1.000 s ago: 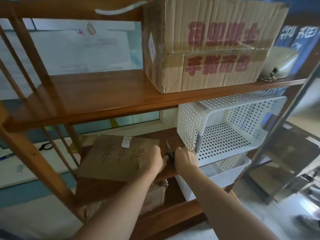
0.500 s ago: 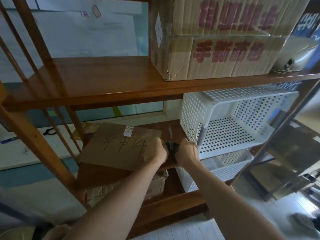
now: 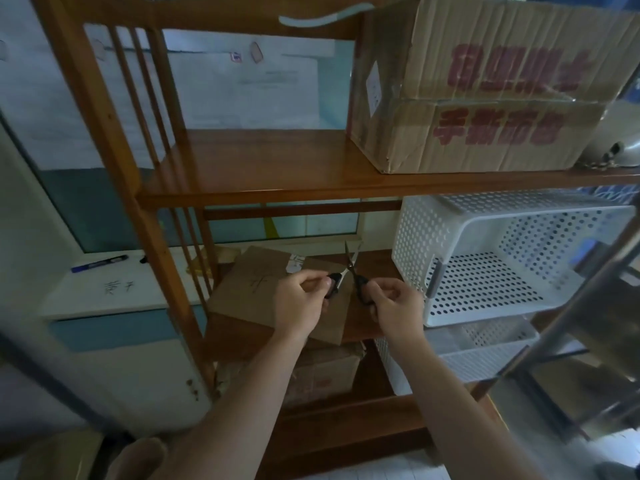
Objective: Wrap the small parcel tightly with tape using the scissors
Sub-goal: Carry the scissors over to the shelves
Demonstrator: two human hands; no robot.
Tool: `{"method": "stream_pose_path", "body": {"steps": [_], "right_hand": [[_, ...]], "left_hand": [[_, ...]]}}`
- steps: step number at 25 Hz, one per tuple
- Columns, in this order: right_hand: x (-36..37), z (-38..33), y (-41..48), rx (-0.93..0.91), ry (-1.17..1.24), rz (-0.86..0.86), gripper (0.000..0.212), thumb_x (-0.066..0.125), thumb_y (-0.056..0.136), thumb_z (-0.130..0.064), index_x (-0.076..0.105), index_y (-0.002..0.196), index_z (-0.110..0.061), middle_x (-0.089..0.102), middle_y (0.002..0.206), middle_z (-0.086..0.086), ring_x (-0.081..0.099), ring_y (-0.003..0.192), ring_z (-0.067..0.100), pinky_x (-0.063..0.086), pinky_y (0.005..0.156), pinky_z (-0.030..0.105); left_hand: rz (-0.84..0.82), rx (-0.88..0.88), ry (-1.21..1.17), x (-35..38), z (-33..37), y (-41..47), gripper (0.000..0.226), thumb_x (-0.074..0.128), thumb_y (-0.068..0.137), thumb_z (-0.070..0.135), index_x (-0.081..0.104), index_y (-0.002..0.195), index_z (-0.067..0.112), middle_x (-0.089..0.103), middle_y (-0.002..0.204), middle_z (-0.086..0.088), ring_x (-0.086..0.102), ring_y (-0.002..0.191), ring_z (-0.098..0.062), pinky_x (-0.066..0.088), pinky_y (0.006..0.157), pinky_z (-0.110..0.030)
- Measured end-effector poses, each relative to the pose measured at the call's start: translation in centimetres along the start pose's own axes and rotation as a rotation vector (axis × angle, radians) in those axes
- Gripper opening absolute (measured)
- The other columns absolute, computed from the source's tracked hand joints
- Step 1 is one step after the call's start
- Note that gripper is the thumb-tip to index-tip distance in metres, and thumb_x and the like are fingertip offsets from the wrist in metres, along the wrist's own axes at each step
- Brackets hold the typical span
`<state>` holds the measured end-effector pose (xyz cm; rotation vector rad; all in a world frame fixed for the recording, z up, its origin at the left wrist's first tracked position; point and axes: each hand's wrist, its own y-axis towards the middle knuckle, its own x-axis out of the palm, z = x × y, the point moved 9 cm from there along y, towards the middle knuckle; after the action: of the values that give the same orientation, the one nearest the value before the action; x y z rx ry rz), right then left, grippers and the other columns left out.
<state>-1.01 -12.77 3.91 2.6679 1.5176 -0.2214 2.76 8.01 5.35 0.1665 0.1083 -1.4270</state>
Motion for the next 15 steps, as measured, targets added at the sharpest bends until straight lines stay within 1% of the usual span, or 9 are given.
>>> {"method": "stream_pose_path", "body": {"steps": [2, 4, 6, 9, 12, 15], "right_hand": [[1.0, -2.1, -1.5, -0.045, 0.087, -0.075, 0.006, 0.067, 0.094, -0.018, 0.072, 0.092, -0.017, 0.066, 0.066, 0.001, 0.059, 0.055, 0.013, 0.048, 0.054, 0.026], [2.4, -4.0, -3.3, -0.077, 0.187, -0.161, 0.006, 0.066, 0.095, -0.016, 0.072, 0.094, -0.015, 0.067, 0.067, 0.001, 0.055, 0.054, 0.011, 0.046, 0.05, 0.021], [3.8, -5.5, -5.1, -0.113, 0.246, -0.218, 0.006, 0.066, 0.095, -0.015, 0.072, 0.097, -0.014, 0.068, 0.067, 0.0, 0.054, 0.052, 0.009, 0.045, 0.049, 0.02], [5.7, -7.0, -7.6, -0.137, 0.283, -0.257, 0.007, 0.066, 0.094, -0.016, 0.071, 0.099, -0.013, 0.07, 0.068, 0.0, 0.055, 0.052, 0.009, 0.045, 0.049, 0.018], [7.0, -8.3, -10.6, -0.168, 0.29, -0.296, 0.009, 0.067, 0.094, -0.016, 0.07, 0.101, -0.012, 0.071, 0.07, 0.002, 0.057, 0.053, 0.01, 0.047, 0.049, 0.018], [8.1, -8.9, -14.5, -0.171, 0.317, -0.298, 0.009, 0.066, 0.093, -0.013, 0.068, 0.101, -0.011, 0.071, 0.071, 0.004, 0.056, 0.054, 0.012, 0.047, 0.049, 0.02]], "left_hand": [[0.047, -0.028, -0.093, -2.6, 0.5, -1.1, 0.008, 0.071, 0.091, 0.016, 0.076, 0.097, 0.018, 0.074, 0.077, 0.007, 0.068, 0.056, -0.004, 0.057, 0.057, -0.021], [0.086, -0.023, -0.14, -5.2, 1.5, -2.3, 0.01, 0.071, 0.091, 0.014, 0.075, 0.096, 0.021, 0.074, 0.077, 0.007, 0.068, 0.057, -0.004, 0.055, 0.056, -0.019], [0.122, 0.005, -0.158, -7.7, 2.5, -3.3, 0.012, 0.07, 0.092, 0.014, 0.075, 0.095, 0.023, 0.074, 0.075, 0.005, 0.068, 0.059, -0.006, 0.056, 0.058, -0.02], [0.154, 0.039, -0.152, -11.1, 3.5, -4.6, 0.014, 0.068, 0.093, 0.013, 0.076, 0.094, 0.024, 0.075, 0.074, 0.002, 0.071, 0.062, -0.012, 0.059, 0.059, -0.024], [0.123, 0.06, -0.141, -13.9, 4.0, -6.3, 0.013, 0.065, 0.094, 0.01, 0.075, 0.096, 0.02, 0.076, 0.075, -0.002, 0.073, 0.066, -0.018, 0.06, 0.059, -0.025], [0.074, 0.108, -0.136, -16.1, 4.4, -8.5, 0.011, 0.067, 0.093, 0.011, 0.074, 0.095, 0.018, 0.076, 0.077, -0.004, 0.073, 0.066, -0.018, 0.059, 0.059, -0.024]]}}
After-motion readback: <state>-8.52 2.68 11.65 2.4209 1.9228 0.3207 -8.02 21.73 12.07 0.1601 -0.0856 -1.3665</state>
